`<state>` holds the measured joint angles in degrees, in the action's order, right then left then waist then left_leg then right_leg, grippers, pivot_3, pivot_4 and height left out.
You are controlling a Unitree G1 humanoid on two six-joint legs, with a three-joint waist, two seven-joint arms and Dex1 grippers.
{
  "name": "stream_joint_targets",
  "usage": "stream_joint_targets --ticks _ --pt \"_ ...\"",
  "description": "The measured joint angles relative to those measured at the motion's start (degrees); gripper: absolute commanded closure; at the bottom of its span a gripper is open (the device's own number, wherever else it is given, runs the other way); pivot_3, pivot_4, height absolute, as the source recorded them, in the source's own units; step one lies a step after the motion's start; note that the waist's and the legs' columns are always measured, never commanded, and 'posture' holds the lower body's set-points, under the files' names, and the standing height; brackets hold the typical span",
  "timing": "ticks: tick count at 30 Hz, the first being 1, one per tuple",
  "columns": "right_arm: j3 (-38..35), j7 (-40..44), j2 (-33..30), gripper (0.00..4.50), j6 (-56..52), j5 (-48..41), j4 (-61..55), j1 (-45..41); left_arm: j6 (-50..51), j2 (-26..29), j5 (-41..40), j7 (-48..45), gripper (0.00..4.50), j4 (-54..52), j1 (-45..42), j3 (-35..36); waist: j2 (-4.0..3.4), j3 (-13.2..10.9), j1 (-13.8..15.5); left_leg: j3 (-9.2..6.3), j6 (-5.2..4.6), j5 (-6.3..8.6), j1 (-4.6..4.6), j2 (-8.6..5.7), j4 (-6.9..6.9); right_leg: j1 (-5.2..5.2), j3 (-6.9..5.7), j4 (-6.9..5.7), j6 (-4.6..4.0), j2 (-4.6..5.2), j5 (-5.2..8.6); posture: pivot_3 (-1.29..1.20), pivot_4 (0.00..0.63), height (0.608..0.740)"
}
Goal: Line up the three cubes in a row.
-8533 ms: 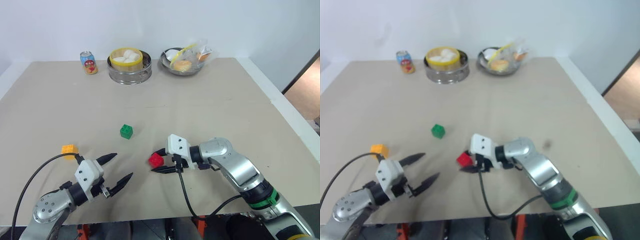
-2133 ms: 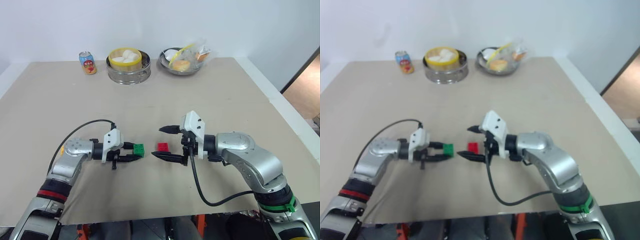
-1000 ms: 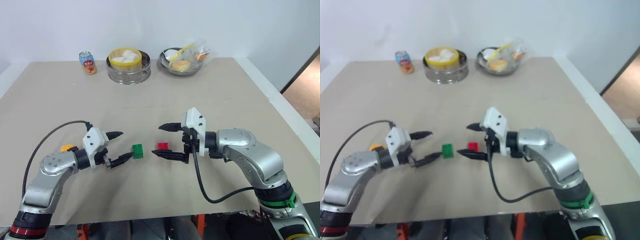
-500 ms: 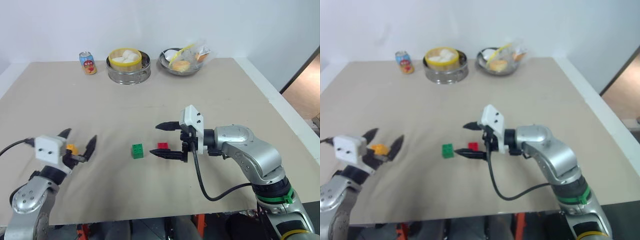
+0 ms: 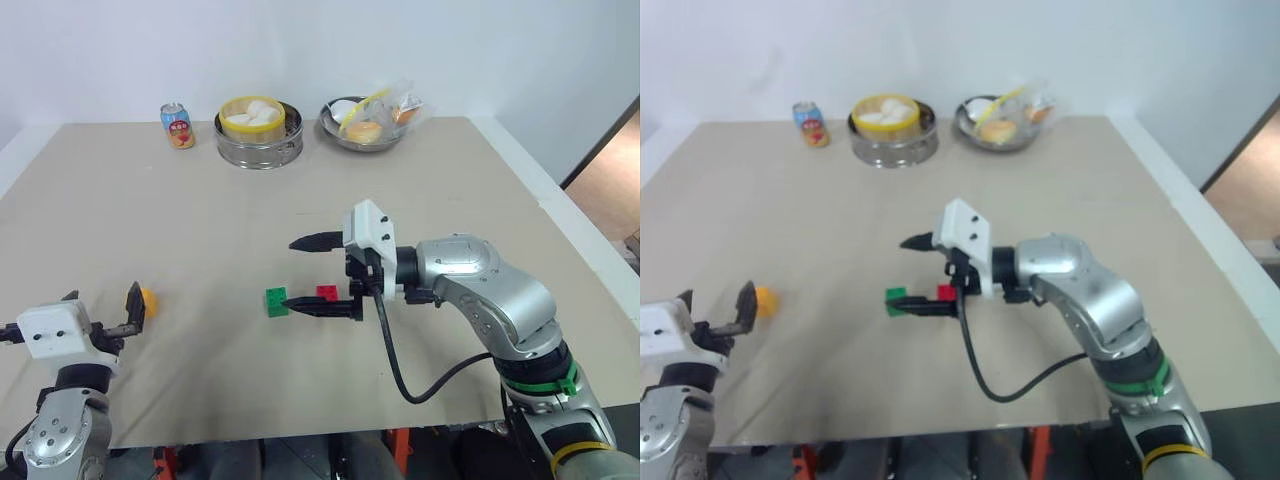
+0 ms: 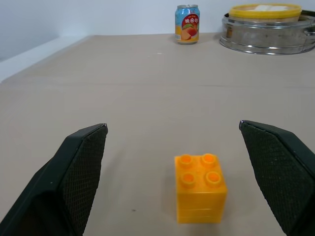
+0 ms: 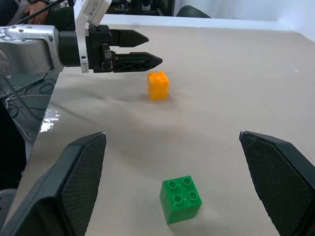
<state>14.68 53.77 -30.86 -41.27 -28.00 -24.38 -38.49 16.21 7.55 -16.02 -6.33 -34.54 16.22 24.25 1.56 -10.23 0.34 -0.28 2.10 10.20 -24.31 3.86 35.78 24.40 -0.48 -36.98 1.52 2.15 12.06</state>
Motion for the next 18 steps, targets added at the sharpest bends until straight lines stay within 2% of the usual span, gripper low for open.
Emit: stream_joint_targets --ticks 15,16,18 --pt "0.4 -0.3 -0.3 0.00 -0.3 0.2 0.4 -0.6 3.9 1.6 0.9 0.8 0.07 9.4 -5.1 -3.7 0.02 0.0 0.0 0.00 0.01 0.01 -0.01 0.00 -0.02 0.01 0.00 0.00 -0.01 0.00 0.01 0.00 0.150 0.740" --pt "0.4 -0.4 -0.4 0.00 -0.4 0.2 0.3 -0.6 3.9 1.8 0.9 0.8 0.57 9.9 -5.3 -3.8 0.02 0.0 0.0 0.00 0.01 0.01 -0.01 0.00 -0.03 0.02 0.00 0.00 -0.01 -0.01 0.01 0.00 0.150 0.740" --pt "0.4 -0.6 -0.5 0.00 -0.7 0.2 0.2 -0.6 3.9 2.3 0.9 0.7 1.12 11.0 -6.0 -3.9 0.02 0.0 0.0 0.00 0.01 0.01 -0.01 0.00 -0.05 0.03 0.00 0.00 -0.02 -0.01 0.01 0.00 0.150 0.740"
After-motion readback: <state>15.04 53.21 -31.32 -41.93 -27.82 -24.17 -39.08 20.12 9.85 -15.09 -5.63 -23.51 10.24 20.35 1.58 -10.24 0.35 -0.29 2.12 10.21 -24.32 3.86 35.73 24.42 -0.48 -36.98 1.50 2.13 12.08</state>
